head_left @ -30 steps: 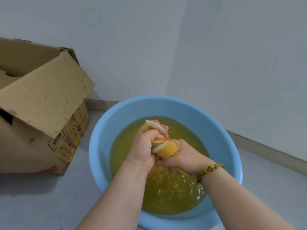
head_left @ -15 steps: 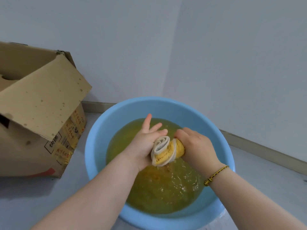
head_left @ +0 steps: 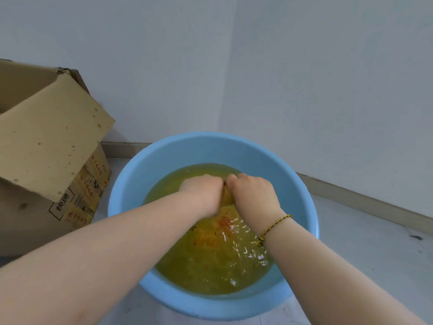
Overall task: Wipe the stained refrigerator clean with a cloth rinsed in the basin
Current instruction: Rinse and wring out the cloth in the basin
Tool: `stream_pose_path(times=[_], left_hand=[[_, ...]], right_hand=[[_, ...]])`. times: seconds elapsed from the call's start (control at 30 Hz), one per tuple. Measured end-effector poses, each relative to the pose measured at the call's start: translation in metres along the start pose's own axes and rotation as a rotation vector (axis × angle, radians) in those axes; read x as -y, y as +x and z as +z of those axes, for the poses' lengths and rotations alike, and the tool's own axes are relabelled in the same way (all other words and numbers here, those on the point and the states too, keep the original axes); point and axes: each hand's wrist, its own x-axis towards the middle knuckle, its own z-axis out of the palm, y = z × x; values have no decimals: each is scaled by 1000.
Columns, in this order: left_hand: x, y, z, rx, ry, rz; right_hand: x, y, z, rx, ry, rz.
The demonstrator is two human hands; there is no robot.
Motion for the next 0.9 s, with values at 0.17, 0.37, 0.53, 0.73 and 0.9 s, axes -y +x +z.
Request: stream_pose_path(times=[0.17,0.37,0.53,0.73,0.9], left_hand=[[12,-2,10,-269,175,182],[26,-2,18,-572,201,381],[31,-5,33,-788,78,463],[21,-7,33,-594,-119,225],[11,-7,25,-310,-452,22]], right_hand=[[7,-7,10,184,466,258],[13,-14,15,84,812,361],[19,-21,23,76,1016,451],[5,-14,15,144,841,333],[-7,-19,16,62,917,435]])
